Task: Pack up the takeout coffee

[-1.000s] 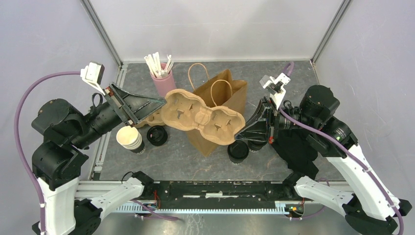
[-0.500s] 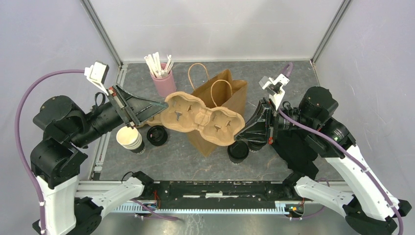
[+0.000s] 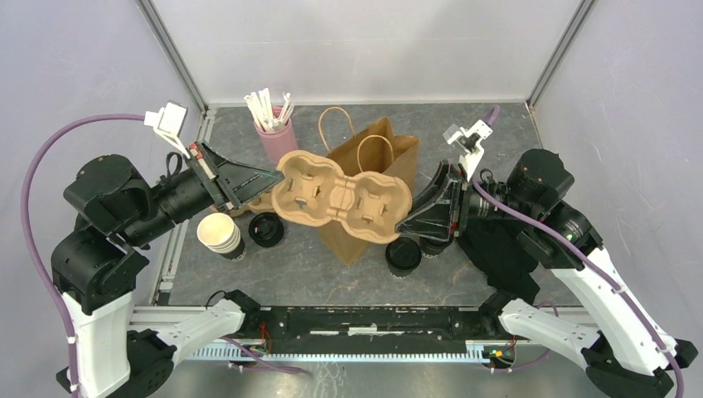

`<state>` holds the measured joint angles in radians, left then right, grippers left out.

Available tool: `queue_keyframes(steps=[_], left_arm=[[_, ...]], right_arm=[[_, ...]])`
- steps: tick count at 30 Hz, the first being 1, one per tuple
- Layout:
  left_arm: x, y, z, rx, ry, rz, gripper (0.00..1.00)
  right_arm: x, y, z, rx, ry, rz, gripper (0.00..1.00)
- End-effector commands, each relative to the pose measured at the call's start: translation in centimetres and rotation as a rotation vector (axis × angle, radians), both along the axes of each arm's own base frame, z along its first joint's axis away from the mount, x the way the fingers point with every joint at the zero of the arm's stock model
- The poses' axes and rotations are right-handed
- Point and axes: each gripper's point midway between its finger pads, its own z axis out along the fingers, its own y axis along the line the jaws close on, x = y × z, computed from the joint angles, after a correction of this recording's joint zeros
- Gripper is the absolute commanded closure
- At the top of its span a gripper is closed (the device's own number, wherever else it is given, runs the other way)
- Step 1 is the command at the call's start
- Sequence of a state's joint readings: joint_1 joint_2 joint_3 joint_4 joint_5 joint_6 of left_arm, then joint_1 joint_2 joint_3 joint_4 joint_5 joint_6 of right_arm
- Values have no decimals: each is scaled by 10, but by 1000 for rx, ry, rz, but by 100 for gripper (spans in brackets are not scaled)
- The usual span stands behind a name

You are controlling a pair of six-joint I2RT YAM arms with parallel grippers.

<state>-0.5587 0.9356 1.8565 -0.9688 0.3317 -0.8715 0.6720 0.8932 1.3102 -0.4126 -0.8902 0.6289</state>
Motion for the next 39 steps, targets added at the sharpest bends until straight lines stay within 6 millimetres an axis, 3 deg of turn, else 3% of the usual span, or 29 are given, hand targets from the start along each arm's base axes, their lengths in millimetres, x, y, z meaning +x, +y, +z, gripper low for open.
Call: queue_keyframes(steps=[1, 5, 7, 11, 14, 23, 30, 35, 39], left_arm=[[14, 21, -13, 36, 27, 154, 98], [20, 33, -16, -62, 66, 255, 98], [19, 36, -12, -117, 56, 272, 98], [22, 36, -11, -142, 67, 281, 98], [23, 37, -9, -158, 72, 288, 98], [24, 43, -5, -213, 72, 324, 98], [26, 41, 0, -234, 61, 321, 98], [26, 41, -1, -235, 64, 321, 98], [25, 41, -2, -239, 65, 321, 98]], right_arm=[[37, 1, -5, 47, 112, -236, 48], [56, -4, 5, 234, 198, -356, 21], [66, -4, 7, 269, 228, -399, 14], [91, -1, 5, 239, 272, -493, 10], [99, 2, 5, 264, 303, -506, 10], [88, 8, 22, 470, 399, -365, 44], [89, 15, 16, 474, 440, -320, 46], [89, 20, 21, 496, 447, -281, 63], [89, 21, 23, 506, 455, -267, 71]])
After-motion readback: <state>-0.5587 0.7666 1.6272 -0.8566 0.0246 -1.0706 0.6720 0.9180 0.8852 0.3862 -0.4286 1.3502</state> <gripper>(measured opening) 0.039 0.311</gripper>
